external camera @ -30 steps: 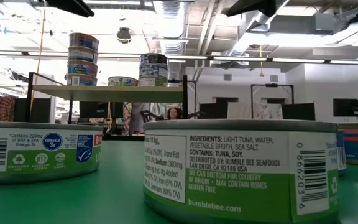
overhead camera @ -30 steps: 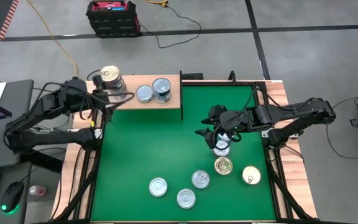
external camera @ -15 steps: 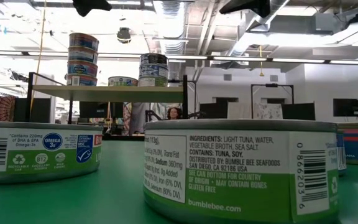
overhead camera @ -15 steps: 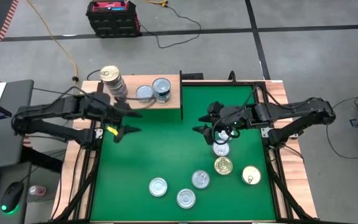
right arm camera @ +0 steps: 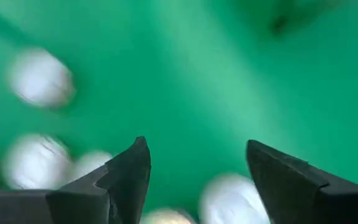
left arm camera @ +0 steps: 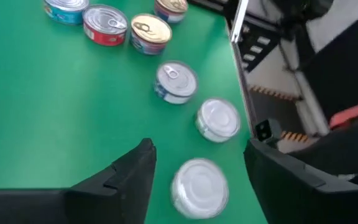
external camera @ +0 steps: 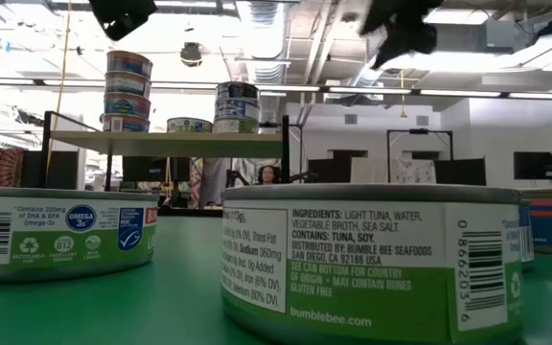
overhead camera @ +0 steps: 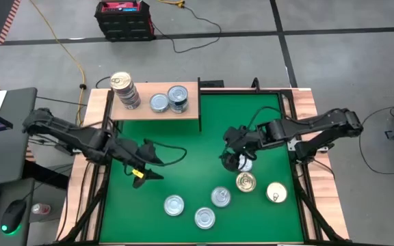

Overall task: Stack canned seafood by type on shelf
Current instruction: Stack the red tuna can on top of the dark blue tuna can on the shelf

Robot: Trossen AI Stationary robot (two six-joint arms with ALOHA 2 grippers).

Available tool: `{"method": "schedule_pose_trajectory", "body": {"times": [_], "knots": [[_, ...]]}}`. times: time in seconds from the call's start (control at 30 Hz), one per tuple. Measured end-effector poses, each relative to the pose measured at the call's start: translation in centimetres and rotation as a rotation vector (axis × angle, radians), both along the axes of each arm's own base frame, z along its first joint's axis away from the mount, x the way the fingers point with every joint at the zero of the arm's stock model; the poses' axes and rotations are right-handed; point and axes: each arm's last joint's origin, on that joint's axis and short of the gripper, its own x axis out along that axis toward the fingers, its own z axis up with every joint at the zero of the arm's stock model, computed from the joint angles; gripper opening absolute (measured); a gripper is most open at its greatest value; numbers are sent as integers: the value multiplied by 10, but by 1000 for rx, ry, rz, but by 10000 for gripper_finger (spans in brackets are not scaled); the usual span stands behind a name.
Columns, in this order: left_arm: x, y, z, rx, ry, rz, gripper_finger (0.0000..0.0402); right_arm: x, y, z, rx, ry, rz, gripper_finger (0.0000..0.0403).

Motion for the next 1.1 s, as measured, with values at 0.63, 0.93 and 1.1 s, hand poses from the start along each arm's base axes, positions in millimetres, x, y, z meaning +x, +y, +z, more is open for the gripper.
{"method": "schedule_pose_trajectory", "body": {"times": [0.63, 0.93, 1.1], "knots": [[1, -8, -65, -206, -85, 369, 187, -47, -106, -83, 183, 644, -268, 289], [11, -22, -86, -210, 16, 338, 187, -36, -65, -95, 218, 653, -25, 289], [20, -26, -90, -225, -9, 358, 187, -33, -41, -97, 259, 618, -90, 289]]}}
